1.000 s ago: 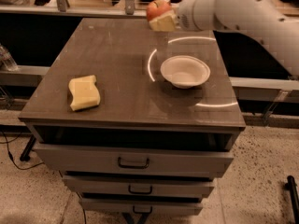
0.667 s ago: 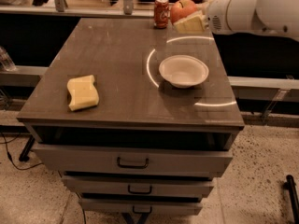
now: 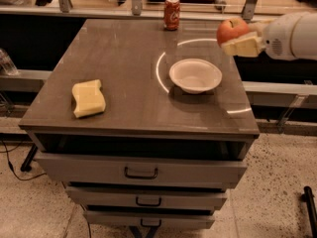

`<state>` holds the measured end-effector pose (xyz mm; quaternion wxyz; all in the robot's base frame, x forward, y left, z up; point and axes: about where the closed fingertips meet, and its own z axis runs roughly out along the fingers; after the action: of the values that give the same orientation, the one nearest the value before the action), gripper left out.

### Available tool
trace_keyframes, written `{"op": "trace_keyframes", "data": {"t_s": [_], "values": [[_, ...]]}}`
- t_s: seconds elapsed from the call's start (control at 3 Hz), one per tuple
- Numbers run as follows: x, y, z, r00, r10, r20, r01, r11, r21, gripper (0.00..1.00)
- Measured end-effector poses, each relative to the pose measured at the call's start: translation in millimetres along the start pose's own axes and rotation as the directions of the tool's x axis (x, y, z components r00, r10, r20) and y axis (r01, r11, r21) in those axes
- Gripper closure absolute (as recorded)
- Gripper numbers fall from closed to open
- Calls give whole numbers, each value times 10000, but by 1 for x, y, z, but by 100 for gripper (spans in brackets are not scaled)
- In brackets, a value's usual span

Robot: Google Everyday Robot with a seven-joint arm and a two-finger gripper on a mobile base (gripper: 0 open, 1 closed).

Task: Move apple near paper bowl

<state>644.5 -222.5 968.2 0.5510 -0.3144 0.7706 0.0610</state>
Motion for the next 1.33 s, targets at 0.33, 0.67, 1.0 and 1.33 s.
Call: {"op": "trace_keyframes", "data": {"t_s": [0.33,0.67,1.0,1.33], "values": [[40,-8,-19,9999,74,-152,-77,9998,-161,100],[73,-13,-26,9988,-66,-476,45,9990,-446,100],[97,-12,-17,9960,-369,-818,294,9955,-906,100],[107,-9,0,9924,-758,-970,613,9876,-1444,100]]}}
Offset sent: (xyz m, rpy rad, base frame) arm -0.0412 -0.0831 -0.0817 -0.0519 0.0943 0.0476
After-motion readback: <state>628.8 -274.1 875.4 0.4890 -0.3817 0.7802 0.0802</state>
